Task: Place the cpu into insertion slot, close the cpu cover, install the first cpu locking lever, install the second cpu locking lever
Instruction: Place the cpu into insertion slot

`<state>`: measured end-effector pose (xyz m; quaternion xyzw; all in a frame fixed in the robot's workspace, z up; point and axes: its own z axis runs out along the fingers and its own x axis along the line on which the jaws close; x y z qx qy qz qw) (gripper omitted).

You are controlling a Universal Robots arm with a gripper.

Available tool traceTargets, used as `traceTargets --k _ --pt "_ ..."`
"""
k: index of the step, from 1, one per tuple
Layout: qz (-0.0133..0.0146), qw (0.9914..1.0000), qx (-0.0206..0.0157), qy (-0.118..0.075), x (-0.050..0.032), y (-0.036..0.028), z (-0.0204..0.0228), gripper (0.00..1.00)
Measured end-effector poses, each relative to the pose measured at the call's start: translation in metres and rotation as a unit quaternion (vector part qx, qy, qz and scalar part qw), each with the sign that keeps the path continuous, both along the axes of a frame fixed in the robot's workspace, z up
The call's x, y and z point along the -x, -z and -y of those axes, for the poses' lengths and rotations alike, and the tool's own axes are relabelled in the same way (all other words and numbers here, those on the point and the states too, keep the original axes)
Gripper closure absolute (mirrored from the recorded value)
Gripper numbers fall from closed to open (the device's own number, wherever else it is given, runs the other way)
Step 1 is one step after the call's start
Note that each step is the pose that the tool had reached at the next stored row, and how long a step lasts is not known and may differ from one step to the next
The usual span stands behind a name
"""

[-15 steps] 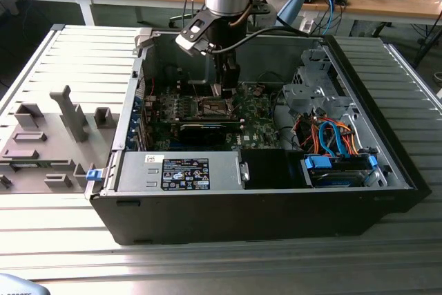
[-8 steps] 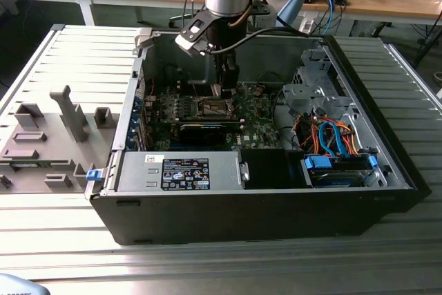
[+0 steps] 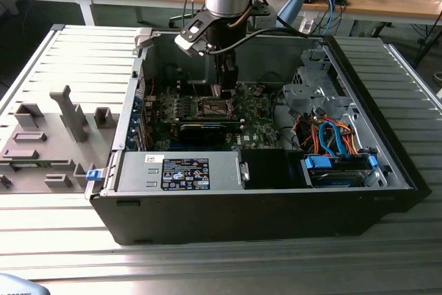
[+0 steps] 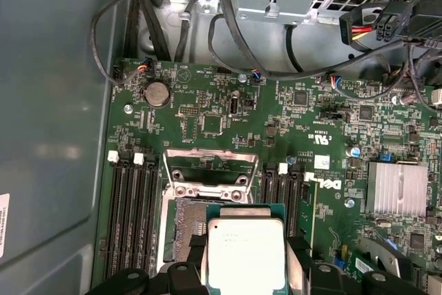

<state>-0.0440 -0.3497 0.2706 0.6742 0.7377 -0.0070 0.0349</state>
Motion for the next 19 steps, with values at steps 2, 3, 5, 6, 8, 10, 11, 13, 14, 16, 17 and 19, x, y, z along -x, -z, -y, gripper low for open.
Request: traceTargets --k 2,3,5,6,8,10,11,13,14,16,17,19 --pt "0.0 1.0 0.0001 0.003 0.0 0.0003 0.0 0.46" --pt "0.0 0.99999 0.0001 0.003 0.0 0.0004 0.0 0.46" --pt "0.0 0.99999 0.0002 0.005 0.0 0.0006 0.0 0.46" --pt "0.0 0.99998 0.0003 0.006 0.0 0.0007 0.0 0.46" --pt "0.0 0.99997 0.0004 0.007 0.0 0.0009 0.0 0.46" --pt "0.0 0.99995 0.0005 0.01 0.0 0.0012 0.0 0.46" --pt "0.0 0.99995 0.0006 0.01 0.0 0.0013 0.0 0.46" --pt "0.0 0.99991 0.0008 0.013 0.0 0.0016 0.0 0.46" --pt "0.0 0.9999 0.0009 0.014 0.0 0.0018 0.0 0.46" --pt "0.0 0.99986 0.0011 0.017 0.0 0.0021 0.0 0.46" --pt "0.0 0.99984 0.0013 0.018 0.0 0.0023 0.0 0.46" --pt "0.0 0.99979 0.0015 0.02 0.0 0.0026 0.0 0.46"
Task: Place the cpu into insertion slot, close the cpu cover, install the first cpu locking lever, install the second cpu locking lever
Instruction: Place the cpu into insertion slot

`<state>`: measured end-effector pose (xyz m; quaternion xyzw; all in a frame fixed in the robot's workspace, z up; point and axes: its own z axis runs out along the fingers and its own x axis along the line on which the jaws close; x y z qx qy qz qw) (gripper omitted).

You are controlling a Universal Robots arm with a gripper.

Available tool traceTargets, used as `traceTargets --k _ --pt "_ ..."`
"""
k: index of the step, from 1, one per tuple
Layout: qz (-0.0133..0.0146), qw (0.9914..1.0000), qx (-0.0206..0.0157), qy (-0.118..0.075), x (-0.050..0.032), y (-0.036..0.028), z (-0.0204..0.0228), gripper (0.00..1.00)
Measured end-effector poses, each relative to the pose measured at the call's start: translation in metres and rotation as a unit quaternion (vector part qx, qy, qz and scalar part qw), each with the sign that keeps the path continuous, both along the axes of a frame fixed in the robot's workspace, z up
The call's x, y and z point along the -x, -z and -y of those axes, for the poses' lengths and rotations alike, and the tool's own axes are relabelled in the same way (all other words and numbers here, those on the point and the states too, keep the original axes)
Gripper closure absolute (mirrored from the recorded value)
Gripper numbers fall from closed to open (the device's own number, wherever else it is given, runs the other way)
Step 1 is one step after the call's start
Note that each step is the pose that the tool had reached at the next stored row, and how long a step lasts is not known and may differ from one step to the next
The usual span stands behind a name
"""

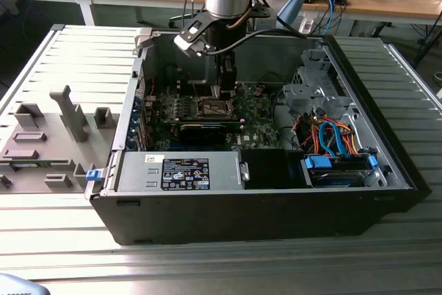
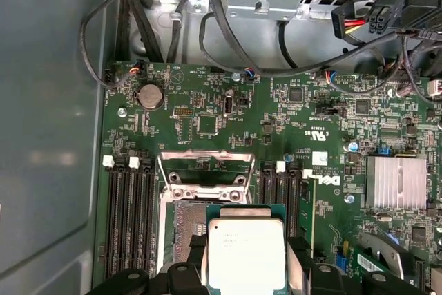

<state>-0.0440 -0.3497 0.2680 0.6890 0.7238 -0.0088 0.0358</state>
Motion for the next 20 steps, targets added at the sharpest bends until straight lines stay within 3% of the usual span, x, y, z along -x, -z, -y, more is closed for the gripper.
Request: traceTargets --k 20 --pt "0.0 0.9999 0.0016 0.014 0.0 0.0021 0.0 0.46"
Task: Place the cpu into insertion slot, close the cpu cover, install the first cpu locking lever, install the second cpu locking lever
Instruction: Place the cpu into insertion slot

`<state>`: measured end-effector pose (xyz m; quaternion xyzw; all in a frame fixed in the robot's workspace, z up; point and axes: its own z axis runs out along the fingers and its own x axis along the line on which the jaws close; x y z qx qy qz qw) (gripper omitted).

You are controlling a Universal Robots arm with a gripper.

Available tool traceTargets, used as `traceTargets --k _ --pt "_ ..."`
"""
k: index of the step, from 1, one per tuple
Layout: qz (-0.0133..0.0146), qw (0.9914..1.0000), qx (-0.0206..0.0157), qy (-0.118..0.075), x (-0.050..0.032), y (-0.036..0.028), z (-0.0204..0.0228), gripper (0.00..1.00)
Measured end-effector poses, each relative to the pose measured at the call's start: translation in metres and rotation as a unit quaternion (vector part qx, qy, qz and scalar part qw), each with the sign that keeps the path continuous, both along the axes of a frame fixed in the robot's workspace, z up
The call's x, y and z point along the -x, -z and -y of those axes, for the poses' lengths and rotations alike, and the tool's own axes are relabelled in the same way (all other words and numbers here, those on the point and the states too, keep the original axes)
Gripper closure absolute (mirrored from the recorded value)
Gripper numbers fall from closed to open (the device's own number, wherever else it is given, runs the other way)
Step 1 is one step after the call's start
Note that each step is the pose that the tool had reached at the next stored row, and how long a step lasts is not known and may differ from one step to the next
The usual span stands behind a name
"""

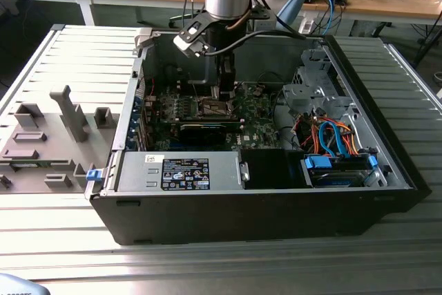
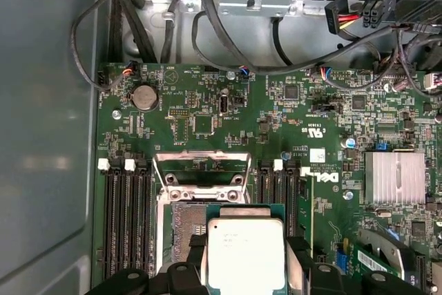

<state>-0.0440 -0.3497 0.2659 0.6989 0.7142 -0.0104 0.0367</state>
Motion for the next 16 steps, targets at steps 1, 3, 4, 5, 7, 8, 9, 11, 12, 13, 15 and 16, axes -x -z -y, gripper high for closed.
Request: traceTargets --k 1,3,4,5,7,8,9,11,12,13,15,16 --pt "0.0 1.0 0.0 0.003 0.0 0.0002 0.0 0.46" --pt "0.0 0.99997 0.0 0.008 0.0001 0.0004 0.0 0.46" --pt "0.0 0.99996 0.0 0.009 0.0001 0.0005 0.0 0.46" --pt "-0.0001 0.99995 0.0 0.01 0.0001 0.0005 0.0 0.46" --pt "-0.0001 0.99995 0.0001 0.01 0.0 0.0005 0.0 0.46" --pt "0.0 0.99995 0.0001 0.01 0.0 0.0005 0.0 0.46" --pt "0.0 0.99995 0.0001 0.01 0.0 0.0006 0.0 0.46" --pt "0.0 0.99995 0.0001 0.01 0.0 0.0005 0.0 0.46" --pt "0.0 0.99995 0.0001 0.01 0.0001 0.0007 0.0 0.46" --pt "0.0 0.99995 0.0001 0.01 0.0001 0.0008 0.0 0.46" --pt "0.0 0.99995 0.0001 0.01 0.0003 0.0012 0.0 0.46" --pt "0.0 0.99995 0.0001 0.01 0.0004 0.0015 0.0 0.46"
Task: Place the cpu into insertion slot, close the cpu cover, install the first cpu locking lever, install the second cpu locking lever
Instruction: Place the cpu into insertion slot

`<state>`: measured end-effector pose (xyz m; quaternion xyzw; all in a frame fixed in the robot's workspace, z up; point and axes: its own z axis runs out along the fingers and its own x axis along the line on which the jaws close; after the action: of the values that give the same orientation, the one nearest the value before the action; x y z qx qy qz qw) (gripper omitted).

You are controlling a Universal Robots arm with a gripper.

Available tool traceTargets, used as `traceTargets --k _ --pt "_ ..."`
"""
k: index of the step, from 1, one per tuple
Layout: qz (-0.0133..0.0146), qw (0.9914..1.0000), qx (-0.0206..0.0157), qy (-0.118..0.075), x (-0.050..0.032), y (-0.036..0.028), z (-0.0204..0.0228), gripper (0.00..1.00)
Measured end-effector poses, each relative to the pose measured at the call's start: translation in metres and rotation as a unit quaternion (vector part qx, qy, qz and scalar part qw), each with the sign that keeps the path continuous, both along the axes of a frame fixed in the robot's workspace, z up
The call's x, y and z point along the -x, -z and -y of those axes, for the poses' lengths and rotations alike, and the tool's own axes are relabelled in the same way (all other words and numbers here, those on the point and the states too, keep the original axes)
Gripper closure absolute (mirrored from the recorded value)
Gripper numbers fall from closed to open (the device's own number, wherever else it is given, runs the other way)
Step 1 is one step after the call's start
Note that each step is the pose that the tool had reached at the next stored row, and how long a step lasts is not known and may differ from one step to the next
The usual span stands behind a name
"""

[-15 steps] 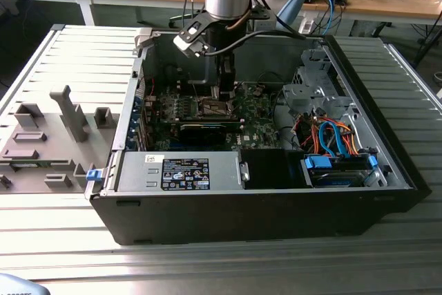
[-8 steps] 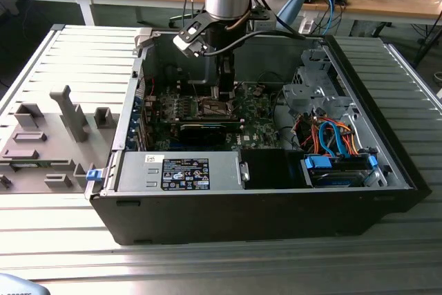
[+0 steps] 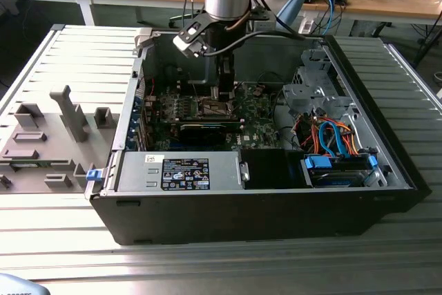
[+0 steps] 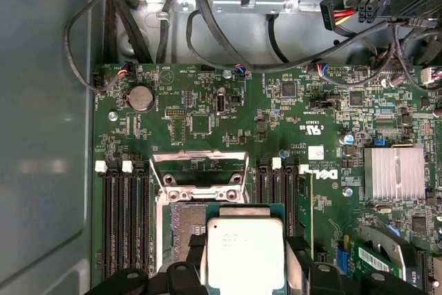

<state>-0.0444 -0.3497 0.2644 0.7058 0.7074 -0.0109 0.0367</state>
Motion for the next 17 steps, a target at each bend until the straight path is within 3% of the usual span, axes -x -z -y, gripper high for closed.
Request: traceTargets --k 17 --pt "0.0 1.0 0.0 0.0 0.0003 0.0043 0.0 0.46"
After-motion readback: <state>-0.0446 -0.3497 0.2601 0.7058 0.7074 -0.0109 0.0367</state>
